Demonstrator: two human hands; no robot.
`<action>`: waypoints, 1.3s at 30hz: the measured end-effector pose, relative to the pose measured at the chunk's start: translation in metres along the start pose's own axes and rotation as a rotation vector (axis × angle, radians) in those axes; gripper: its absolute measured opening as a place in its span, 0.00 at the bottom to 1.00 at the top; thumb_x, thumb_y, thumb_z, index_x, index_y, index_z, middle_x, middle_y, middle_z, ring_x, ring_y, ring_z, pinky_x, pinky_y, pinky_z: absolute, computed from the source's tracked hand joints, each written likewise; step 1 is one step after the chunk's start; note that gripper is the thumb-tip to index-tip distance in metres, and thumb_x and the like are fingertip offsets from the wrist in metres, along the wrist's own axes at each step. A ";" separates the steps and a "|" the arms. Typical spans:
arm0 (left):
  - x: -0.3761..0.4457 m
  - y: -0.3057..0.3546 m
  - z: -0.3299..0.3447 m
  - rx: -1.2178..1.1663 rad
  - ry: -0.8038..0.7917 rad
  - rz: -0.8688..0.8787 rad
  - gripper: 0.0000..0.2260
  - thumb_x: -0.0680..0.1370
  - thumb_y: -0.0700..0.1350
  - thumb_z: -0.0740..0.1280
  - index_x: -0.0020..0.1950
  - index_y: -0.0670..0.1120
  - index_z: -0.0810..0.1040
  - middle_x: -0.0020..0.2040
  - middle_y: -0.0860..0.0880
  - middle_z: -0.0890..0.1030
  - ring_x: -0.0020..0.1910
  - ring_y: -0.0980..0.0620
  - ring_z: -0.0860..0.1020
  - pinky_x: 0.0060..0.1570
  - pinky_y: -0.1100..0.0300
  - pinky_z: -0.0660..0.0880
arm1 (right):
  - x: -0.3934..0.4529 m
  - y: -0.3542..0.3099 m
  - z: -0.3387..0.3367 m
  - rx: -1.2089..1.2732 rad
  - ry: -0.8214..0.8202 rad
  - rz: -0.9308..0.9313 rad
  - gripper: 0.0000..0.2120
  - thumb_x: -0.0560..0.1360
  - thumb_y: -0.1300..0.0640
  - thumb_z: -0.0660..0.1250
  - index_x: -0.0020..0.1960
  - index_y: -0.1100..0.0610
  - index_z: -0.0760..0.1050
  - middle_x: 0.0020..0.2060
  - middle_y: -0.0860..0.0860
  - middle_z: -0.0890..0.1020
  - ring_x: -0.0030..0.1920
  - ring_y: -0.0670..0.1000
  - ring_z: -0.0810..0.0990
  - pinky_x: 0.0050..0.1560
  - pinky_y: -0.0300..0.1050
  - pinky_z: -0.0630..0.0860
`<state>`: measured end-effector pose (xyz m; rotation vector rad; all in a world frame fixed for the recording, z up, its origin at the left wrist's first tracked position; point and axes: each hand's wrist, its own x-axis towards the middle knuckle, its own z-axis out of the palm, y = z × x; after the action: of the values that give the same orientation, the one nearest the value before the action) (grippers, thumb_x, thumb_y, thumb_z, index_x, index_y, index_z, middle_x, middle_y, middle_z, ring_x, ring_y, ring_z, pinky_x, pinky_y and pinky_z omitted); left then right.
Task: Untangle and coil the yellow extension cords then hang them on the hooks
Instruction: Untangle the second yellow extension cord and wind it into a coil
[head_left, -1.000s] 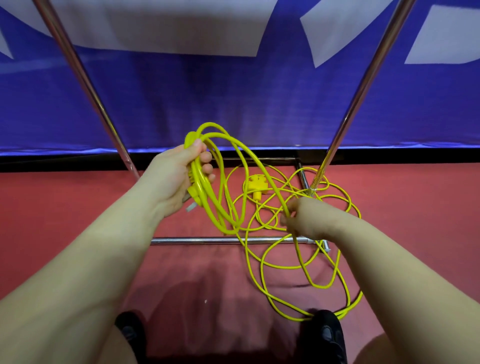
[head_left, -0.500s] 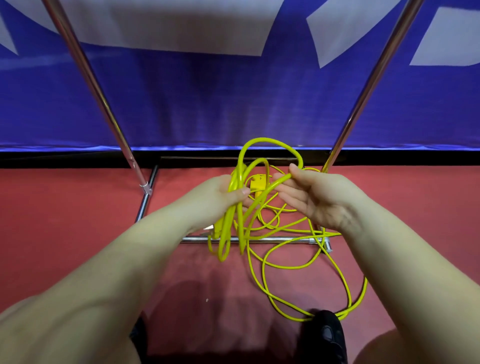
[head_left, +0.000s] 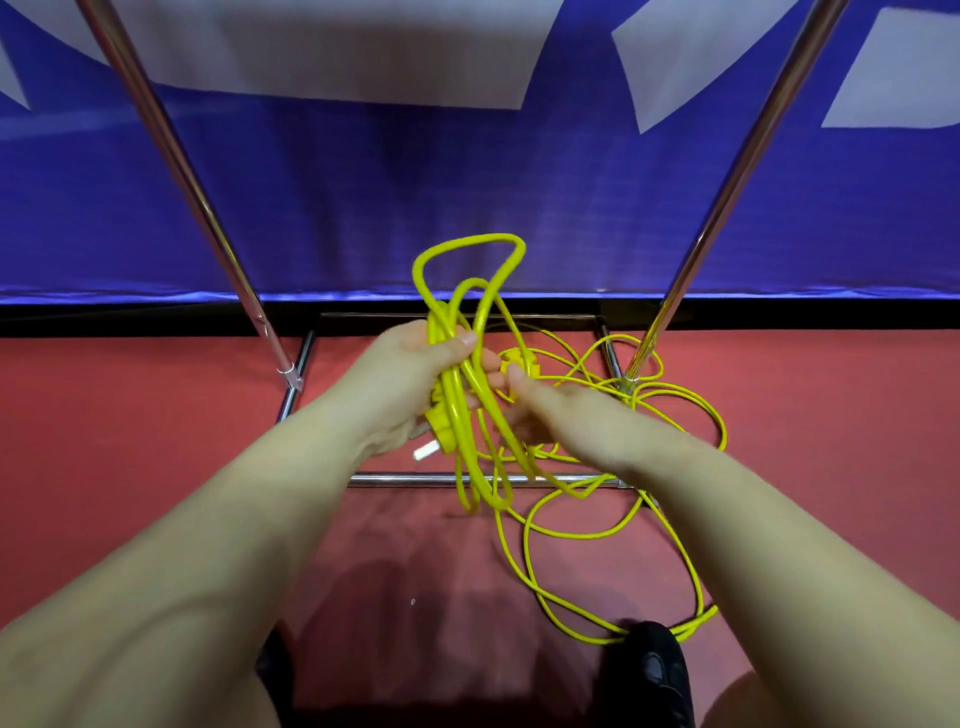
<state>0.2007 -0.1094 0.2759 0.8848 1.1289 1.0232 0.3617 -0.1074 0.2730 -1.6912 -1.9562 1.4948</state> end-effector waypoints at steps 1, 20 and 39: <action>0.000 0.003 -0.002 -0.042 0.030 0.005 0.06 0.80 0.40 0.59 0.45 0.42 0.73 0.30 0.50 0.82 0.32 0.55 0.82 0.33 0.62 0.79 | -0.001 0.001 0.003 -0.091 -0.051 -0.020 0.32 0.79 0.39 0.46 0.53 0.60 0.79 0.48 0.53 0.83 0.47 0.49 0.80 0.57 0.41 0.72; 0.010 0.003 -0.031 0.066 0.289 0.000 0.07 0.81 0.41 0.57 0.45 0.44 0.71 0.38 0.45 0.82 0.30 0.55 0.83 0.32 0.63 0.80 | -0.004 0.016 -0.016 -0.177 0.499 -0.327 0.04 0.75 0.57 0.66 0.44 0.48 0.74 0.32 0.43 0.78 0.35 0.42 0.78 0.40 0.39 0.73; 0.003 -0.008 -0.021 0.715 -0.060 0.102 0.08 0.78 0.48 0.64 0.45 0.47 0.80 0.42 0.47 0.84 0.34 0.49 0.79 0.39 0.57 0.76 | -0.025 -0.002 -0.014 -0.052 0.077 -0.292 0.01 0.71 0.60 0.71 0.42 0.57 0.80 0.29 0.47 0.79 0.30 0.41 0.74 0.35 0.33 0.71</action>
<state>0.1824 -0.1081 0.2634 1.5384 1.4344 0.6585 0.3788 -0.1191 0.2927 -1.3840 -2.1076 1.2664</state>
